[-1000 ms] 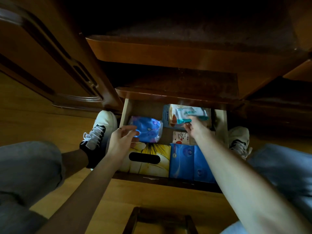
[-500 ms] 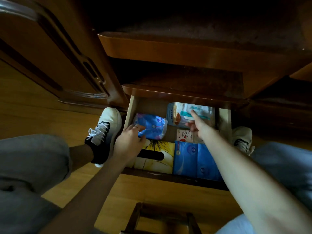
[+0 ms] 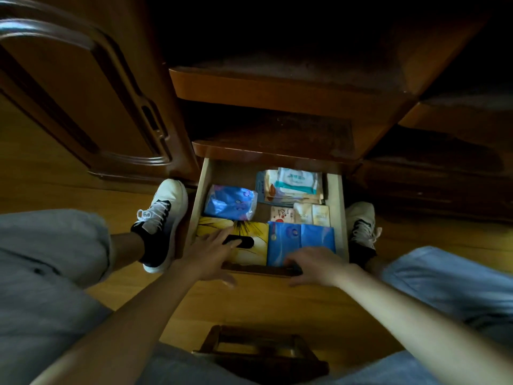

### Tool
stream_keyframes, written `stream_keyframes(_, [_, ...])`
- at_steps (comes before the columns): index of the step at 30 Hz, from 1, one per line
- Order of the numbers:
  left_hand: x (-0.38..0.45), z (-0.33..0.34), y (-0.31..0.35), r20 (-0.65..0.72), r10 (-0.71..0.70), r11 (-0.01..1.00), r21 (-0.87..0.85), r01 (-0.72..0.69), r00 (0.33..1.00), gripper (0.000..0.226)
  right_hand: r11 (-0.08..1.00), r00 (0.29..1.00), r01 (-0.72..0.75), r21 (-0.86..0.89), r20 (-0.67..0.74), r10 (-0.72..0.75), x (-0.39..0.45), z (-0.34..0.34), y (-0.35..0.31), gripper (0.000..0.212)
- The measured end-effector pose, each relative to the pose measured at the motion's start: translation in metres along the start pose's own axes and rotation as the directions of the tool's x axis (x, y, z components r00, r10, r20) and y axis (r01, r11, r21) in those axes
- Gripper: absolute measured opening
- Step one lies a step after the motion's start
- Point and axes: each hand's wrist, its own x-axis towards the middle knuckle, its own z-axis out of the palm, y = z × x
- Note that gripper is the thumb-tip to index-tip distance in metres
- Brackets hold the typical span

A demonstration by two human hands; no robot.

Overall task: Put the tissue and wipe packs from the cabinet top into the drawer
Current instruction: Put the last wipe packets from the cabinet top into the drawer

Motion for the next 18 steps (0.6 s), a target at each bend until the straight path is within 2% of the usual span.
stream_keyframes(4, [-0.003, 0.001, 0.0, -0.123, 0.034, 0.996, 0.081, -0.024, 0.992, 0.092, 0.993, 0.993, 0.004, -0.122, -0.119, -0.019, -0.011, 0.009, 0.006, 0.035])
stream_keyframes(7, [-0.001, -0.001, -0.003, -0.14, 0.017, 0.997, 0.082, -0.005, 0.99, 0.091, 0.972, 0.99, 0.04, -0.232, -0.123, -0.07, -0.002, 0.009, 0.007, 0.036])
stream_keyframes(11, [0.005, -0.01, -0.016, -0.216, -0.034, 0.994, 0.093, 0.055, 0.976, 0.087, 0.957, 0.98, 0.05, -0.286, -0.171, -0.102, 0.012, -0.001, 0.008, 0.035])
stream_keyframes(18, [0.024, -0.014, -0.03, -0.092, 0.056, 0.995, 0.091, -0.047, 0.994, 0.073, 0.931, 0.99, 0.088, -0.354, -0.076, -0.122, 0.025, -0.007, 0.011, 0.034])
